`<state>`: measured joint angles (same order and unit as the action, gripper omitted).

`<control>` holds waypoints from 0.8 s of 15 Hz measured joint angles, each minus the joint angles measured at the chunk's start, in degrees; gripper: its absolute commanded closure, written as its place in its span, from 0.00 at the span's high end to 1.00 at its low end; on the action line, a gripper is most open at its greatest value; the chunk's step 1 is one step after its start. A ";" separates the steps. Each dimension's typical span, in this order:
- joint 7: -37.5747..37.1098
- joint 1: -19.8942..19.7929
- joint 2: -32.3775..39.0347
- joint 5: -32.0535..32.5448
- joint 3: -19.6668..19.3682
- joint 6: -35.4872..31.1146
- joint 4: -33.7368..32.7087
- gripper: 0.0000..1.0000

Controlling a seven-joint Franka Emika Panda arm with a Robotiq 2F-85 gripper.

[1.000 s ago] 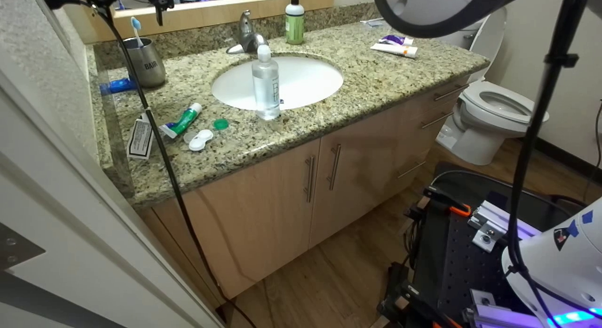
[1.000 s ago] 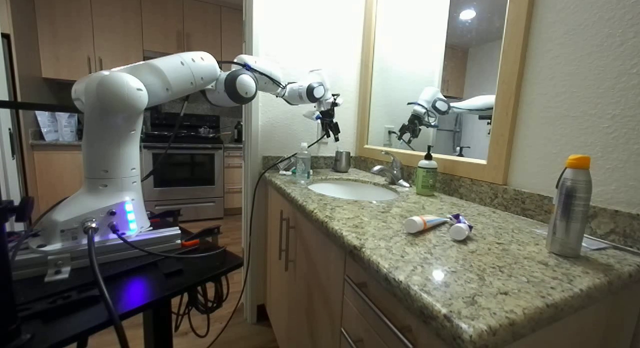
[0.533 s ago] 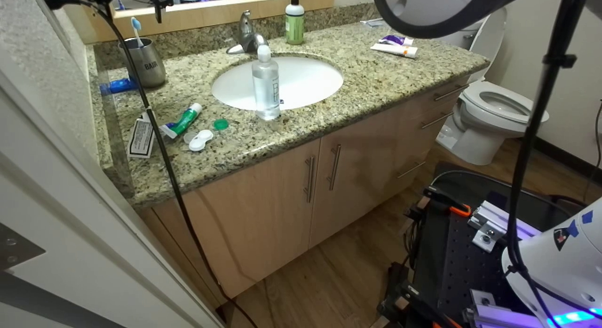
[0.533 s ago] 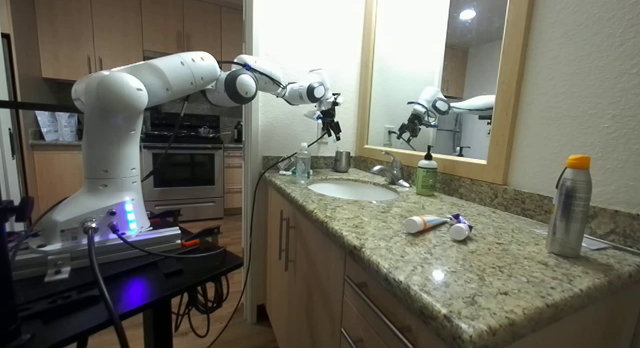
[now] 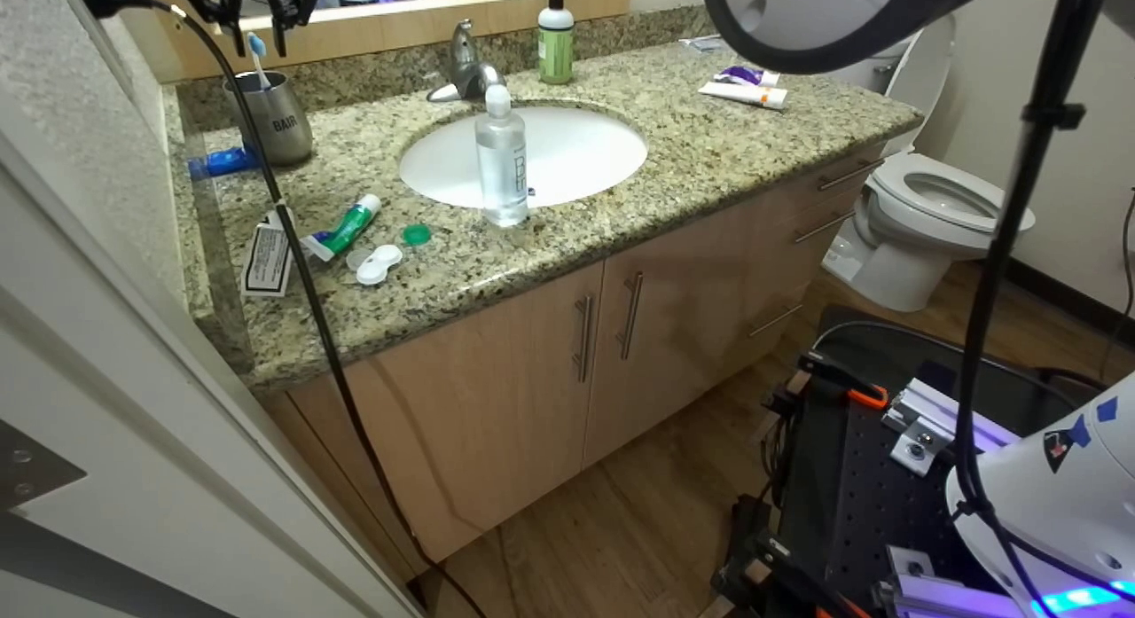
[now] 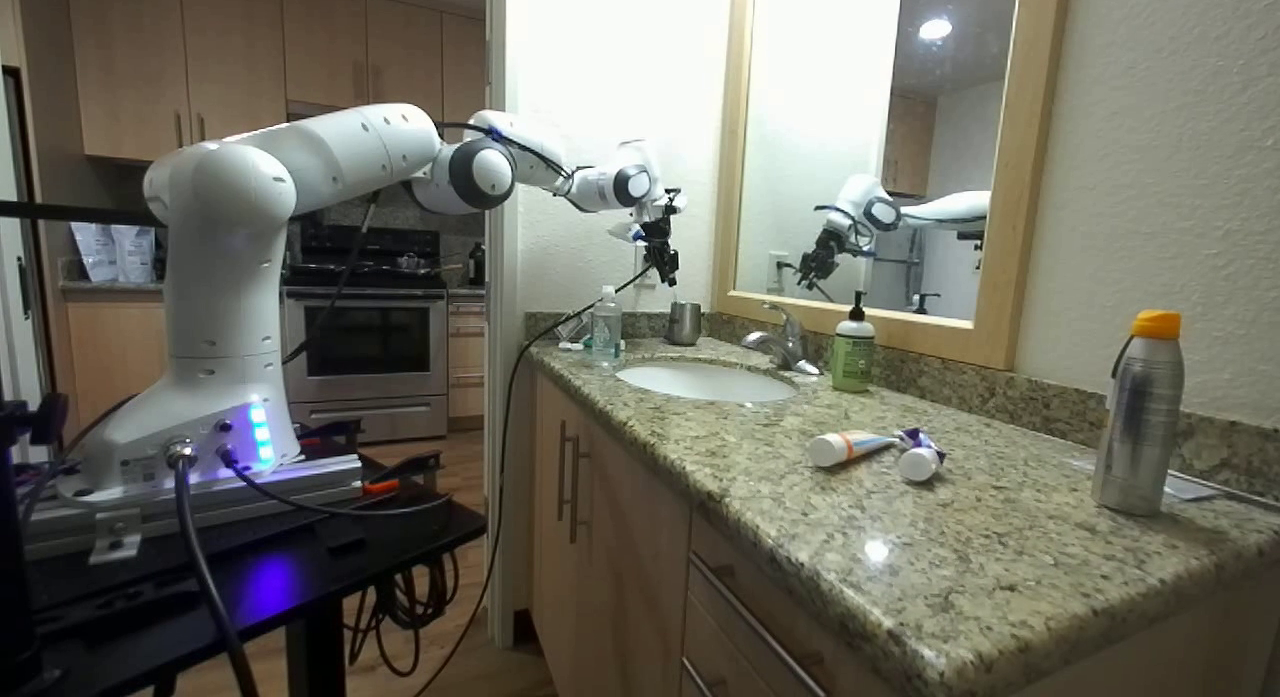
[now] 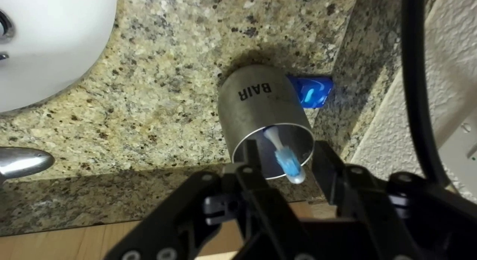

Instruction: Remove the toothbrush from the toothbrush holder and put it on the base top to the right side

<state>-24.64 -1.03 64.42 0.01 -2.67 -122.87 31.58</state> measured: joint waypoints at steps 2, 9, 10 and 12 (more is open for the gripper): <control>0.00 -0.01 0.03 0.00 0.00 0.00 0.00 0.02; 0.00 -0.08 0.03 0.00 0.00 -0.05 -0.03 0.03; 0.00 -0.07 0.02 -0.03 0.00 -0.06 -0.10 0.03; 0.02 -0.05 -0.24 -0.32 0.28 -0.06 -0.38 0.03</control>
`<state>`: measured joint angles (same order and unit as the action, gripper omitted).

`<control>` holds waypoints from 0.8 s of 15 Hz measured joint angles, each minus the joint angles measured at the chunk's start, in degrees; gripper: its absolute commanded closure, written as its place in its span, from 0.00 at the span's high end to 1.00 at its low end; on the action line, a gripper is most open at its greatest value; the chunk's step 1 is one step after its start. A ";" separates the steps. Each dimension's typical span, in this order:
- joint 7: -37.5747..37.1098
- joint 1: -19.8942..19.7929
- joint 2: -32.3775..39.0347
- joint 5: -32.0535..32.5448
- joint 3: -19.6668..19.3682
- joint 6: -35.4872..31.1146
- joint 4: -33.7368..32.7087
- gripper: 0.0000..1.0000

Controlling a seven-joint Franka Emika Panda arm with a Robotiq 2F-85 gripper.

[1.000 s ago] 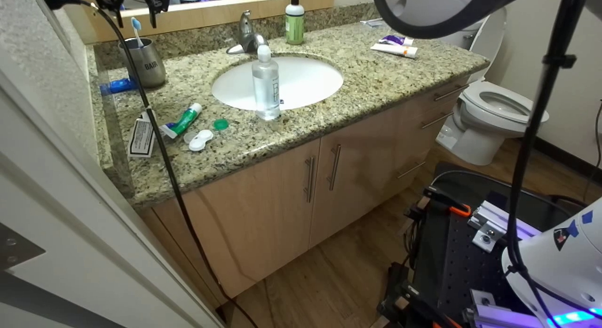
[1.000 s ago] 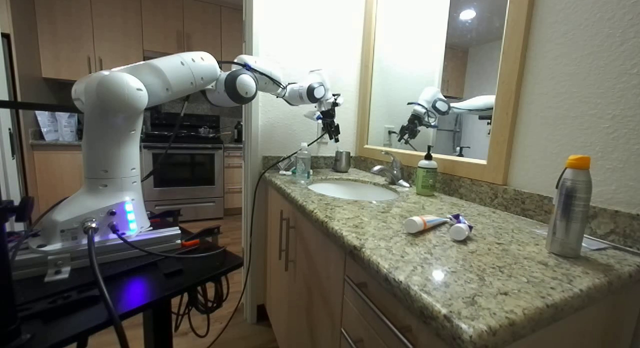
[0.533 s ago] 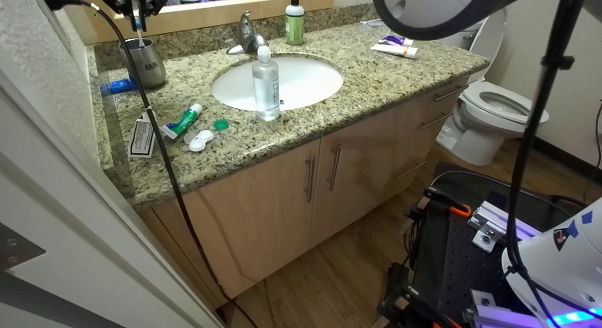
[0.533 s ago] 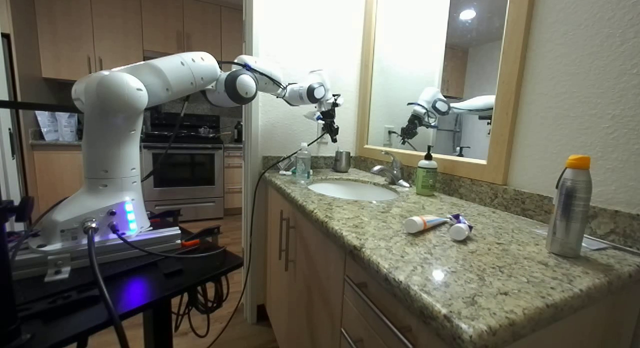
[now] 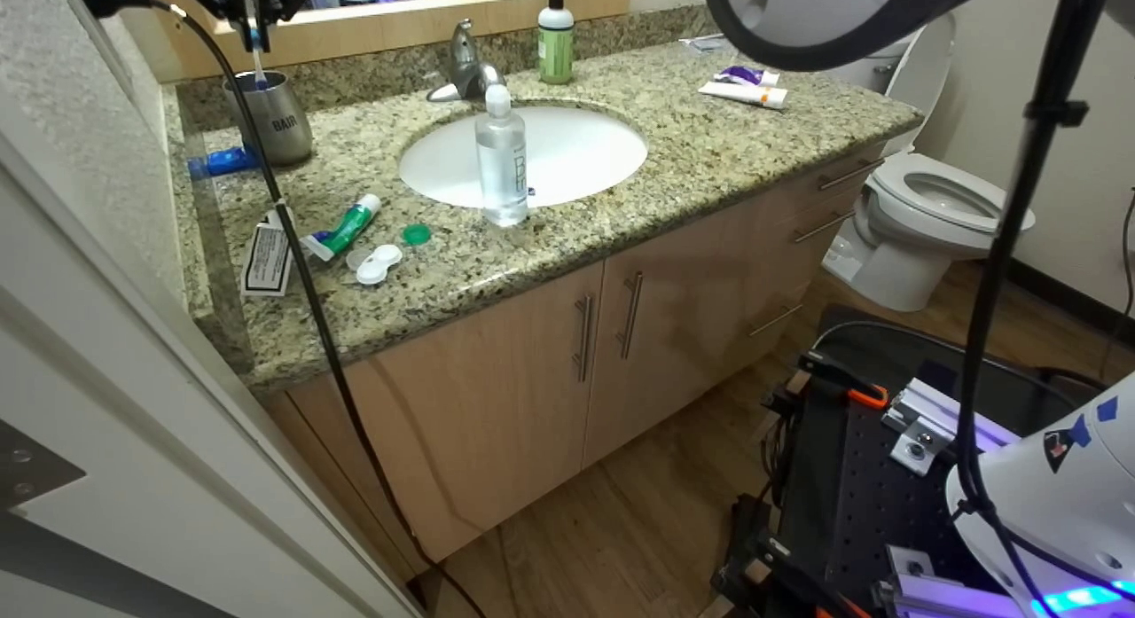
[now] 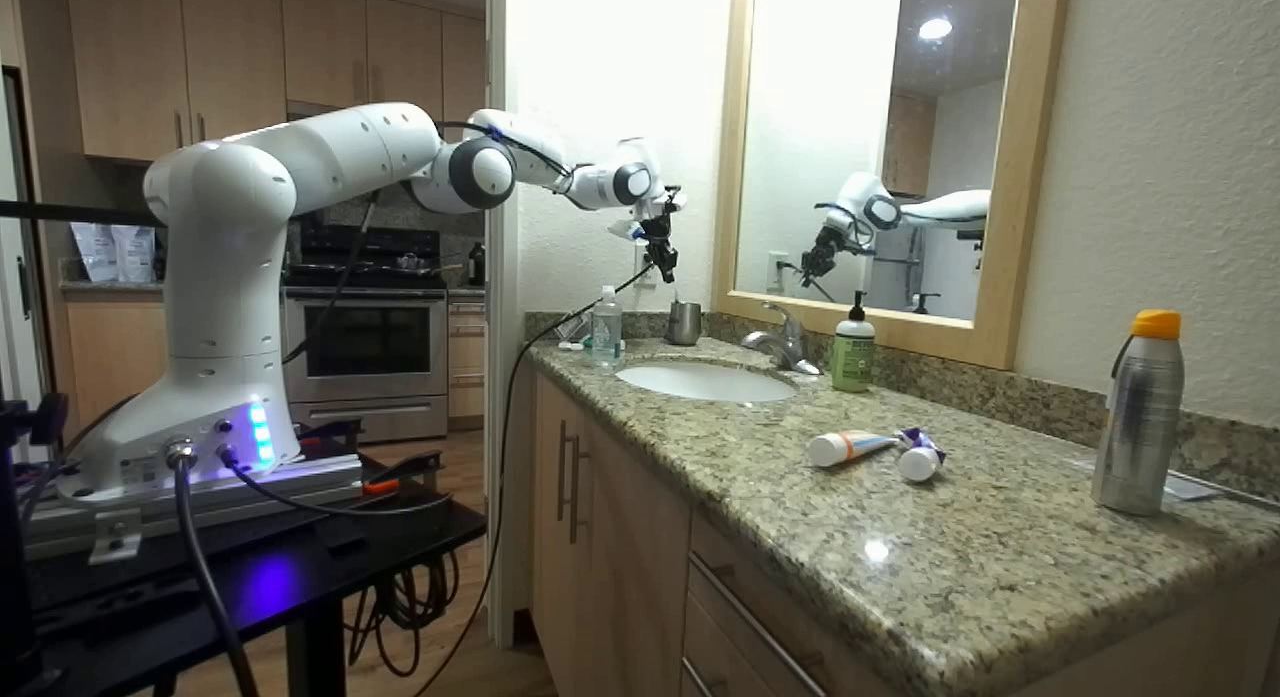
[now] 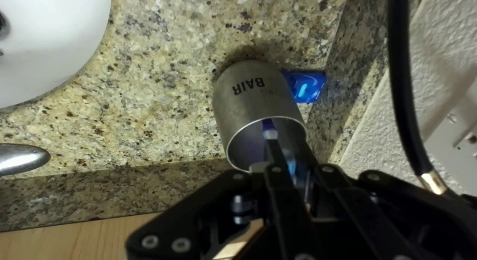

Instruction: Remove the toothbrush from the toothbrush holder and put it on the base top to the right side

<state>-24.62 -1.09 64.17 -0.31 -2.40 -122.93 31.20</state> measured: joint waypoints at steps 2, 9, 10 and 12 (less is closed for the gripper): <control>0.04 0.06 -0.94 -0.37 0.83 0.32 -0.34 0.03; 0.02 0.76 -10.41 0.18 1.62 10.90 -2.16 0.03; -0.15 0.73 -12.35 0.58 1.23 12.85 -2.45 0.03; -1.13 0.48 -16.00 1.98 -0.21 15.89 -3.10 0.03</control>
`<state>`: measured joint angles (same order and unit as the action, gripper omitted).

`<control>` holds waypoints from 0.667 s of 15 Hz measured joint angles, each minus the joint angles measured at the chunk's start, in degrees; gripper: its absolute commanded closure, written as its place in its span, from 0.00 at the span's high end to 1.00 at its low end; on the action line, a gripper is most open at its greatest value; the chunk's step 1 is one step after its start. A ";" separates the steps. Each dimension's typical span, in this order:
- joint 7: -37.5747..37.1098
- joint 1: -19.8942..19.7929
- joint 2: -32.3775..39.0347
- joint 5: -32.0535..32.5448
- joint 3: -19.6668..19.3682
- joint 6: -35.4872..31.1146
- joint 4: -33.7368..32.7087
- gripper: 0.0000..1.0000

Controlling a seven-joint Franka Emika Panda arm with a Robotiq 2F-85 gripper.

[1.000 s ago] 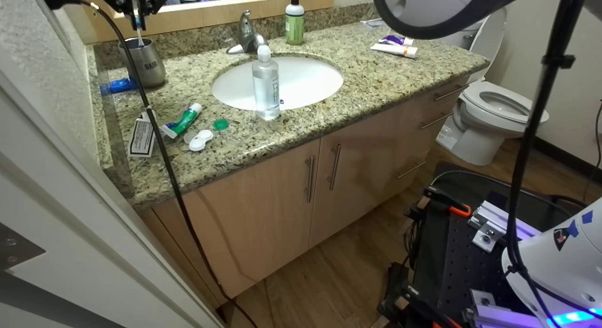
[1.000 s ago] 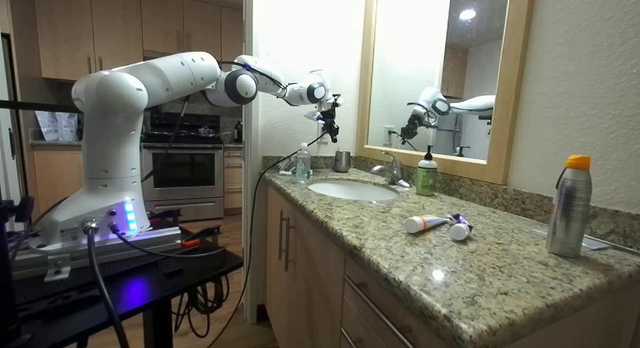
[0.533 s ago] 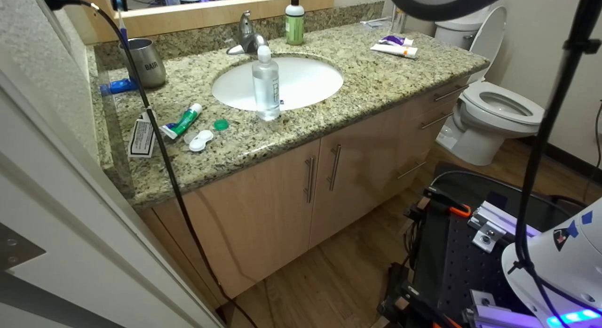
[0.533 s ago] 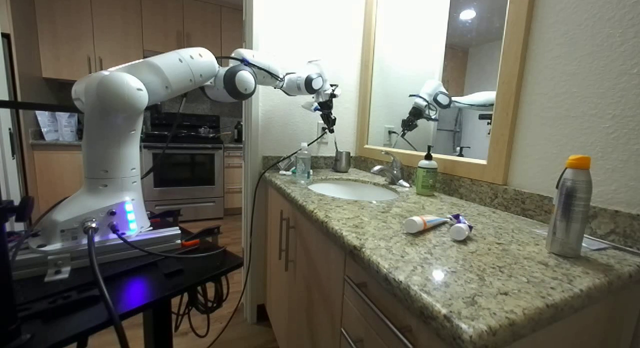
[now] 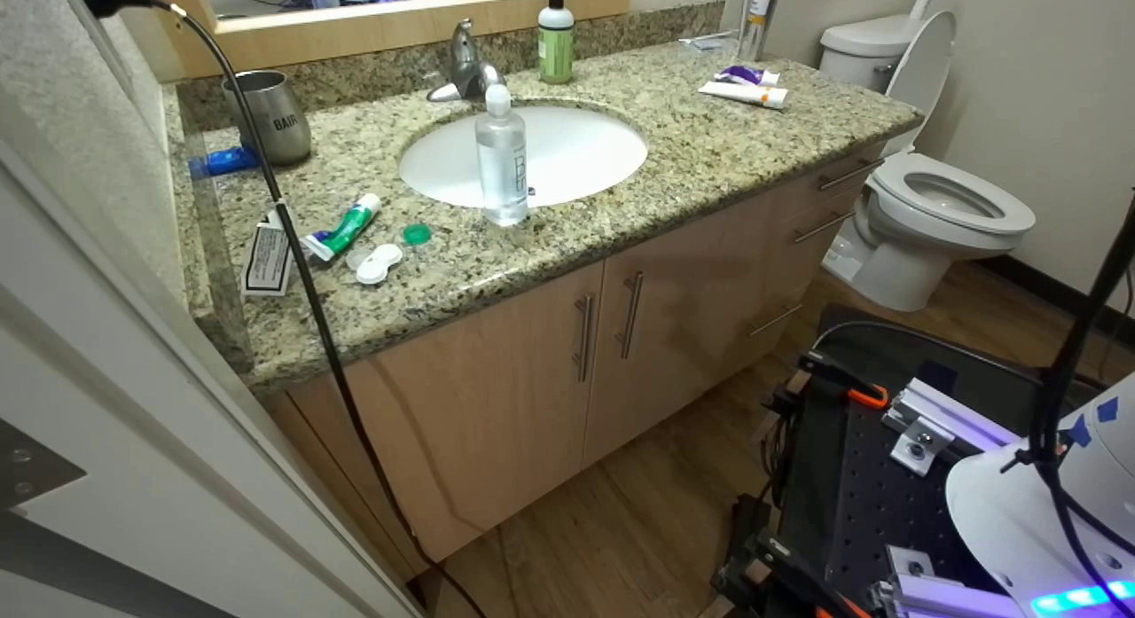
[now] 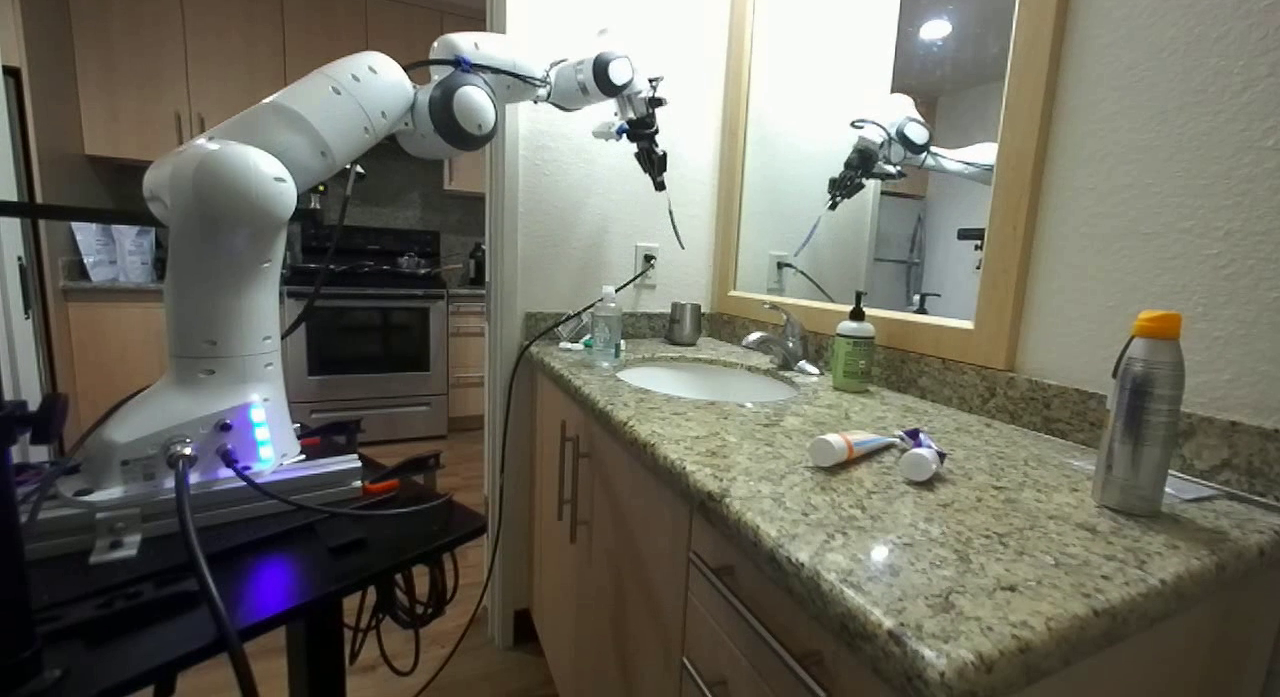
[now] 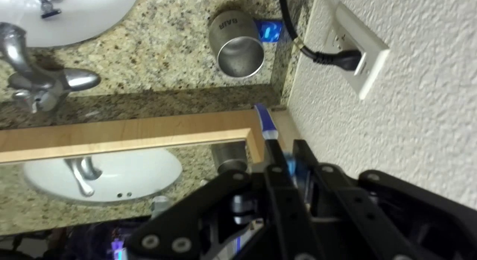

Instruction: Remove the toothbrush from the toothbrush holder and put it on the base top to the right side

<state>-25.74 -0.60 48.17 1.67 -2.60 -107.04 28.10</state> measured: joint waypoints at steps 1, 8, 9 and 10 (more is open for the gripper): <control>-0.76 -0.27 -1.07 0.64 -1.13 1.75 -1.24 0.03; -8.60 -10.46 -2.13 2.25 -6.42 7.78 -7.20 0.03; -9.52 -12.90 -2.12 2.10 -6.56 8.34 -6.87 0.03; -10.37 -15.42 -2.10 1.89 -6.67 8.88 -6.51 0.03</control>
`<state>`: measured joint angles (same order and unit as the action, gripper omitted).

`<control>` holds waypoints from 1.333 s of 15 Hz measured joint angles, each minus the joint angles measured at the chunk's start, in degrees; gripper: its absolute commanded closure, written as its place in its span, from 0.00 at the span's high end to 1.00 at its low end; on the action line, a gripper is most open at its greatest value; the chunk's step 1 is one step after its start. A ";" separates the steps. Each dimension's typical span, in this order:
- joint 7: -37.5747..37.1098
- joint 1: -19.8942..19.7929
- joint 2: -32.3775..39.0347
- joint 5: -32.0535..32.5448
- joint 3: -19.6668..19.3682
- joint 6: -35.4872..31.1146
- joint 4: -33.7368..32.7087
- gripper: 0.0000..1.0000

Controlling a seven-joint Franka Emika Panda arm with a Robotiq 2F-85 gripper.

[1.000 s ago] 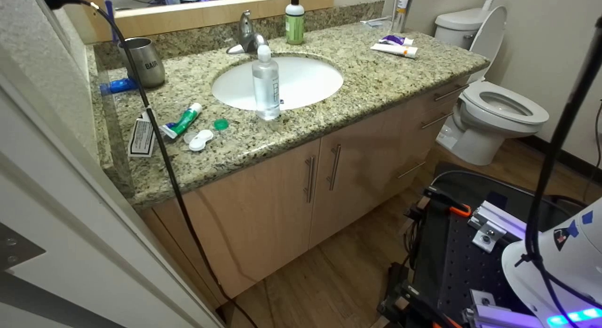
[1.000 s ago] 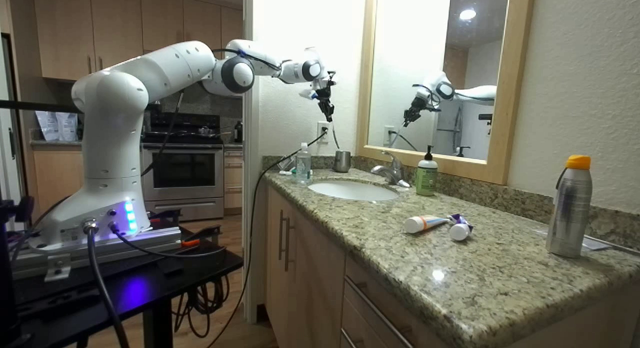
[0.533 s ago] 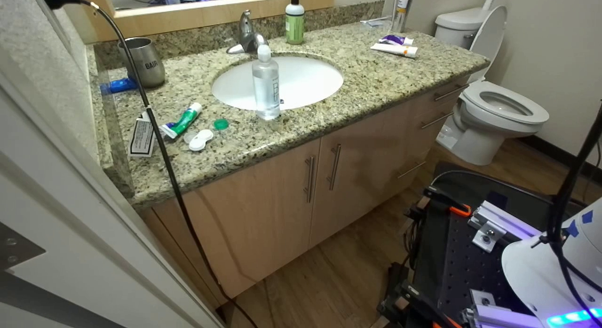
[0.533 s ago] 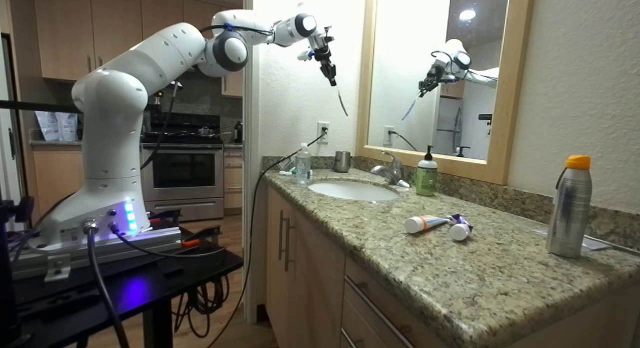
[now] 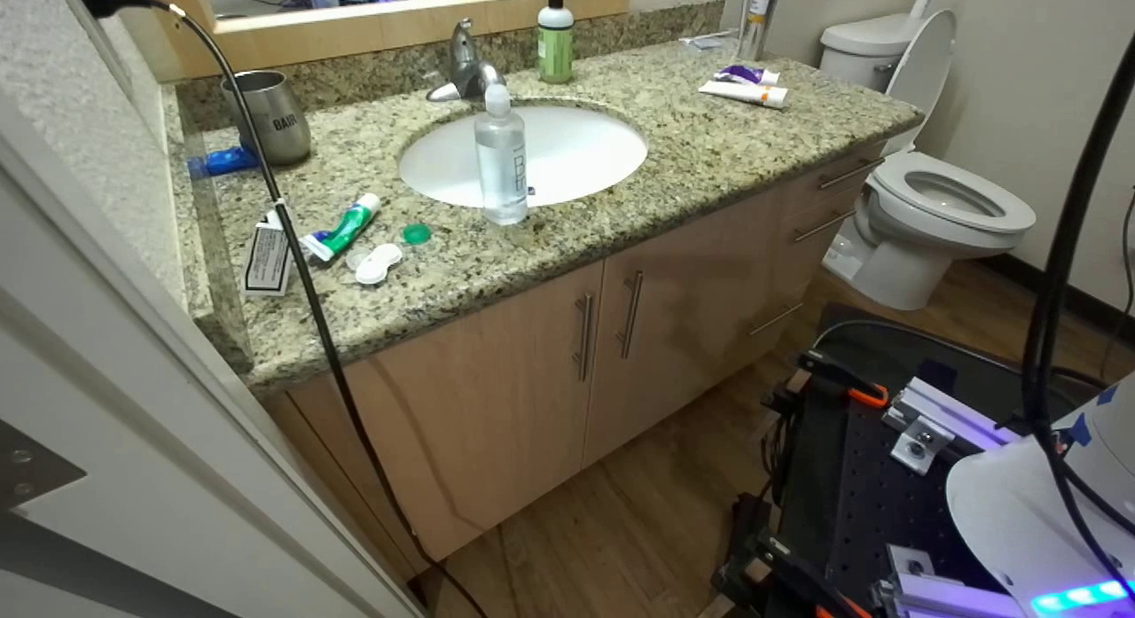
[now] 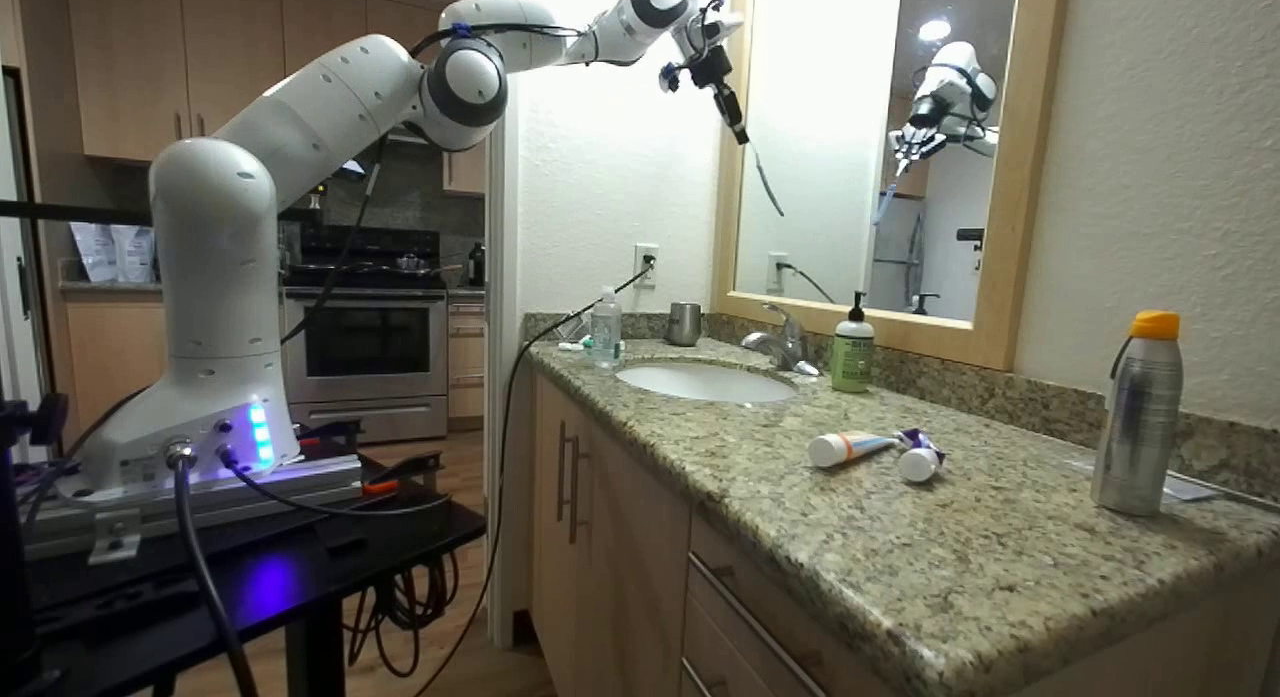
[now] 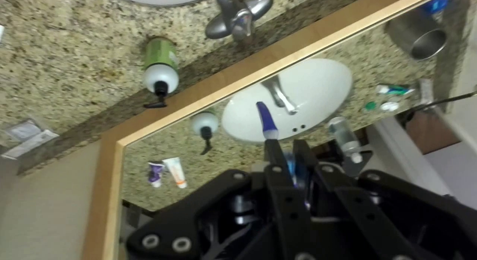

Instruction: Remove the toothbrush from the toothbrush holder and put it on the base top to the right side

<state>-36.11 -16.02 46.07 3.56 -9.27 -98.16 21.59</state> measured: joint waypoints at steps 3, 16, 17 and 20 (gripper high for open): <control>-2.87 -7.18 0.37 -0.40 -0.47 3.00 -0.04 0.03; -20.08 -21.58 11.16 -6.02 -0.71 13.55 -0.04 0.03; -21.73 -21.69 12.46 -5.98 -0.71 11.86 -0.05 0.03; -25.00 -20.85 16.97 -4.55 -0.92 3.49 -0.16 0.03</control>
<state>-61.11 -36.87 63.04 -0.98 -10.19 -94.67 21.42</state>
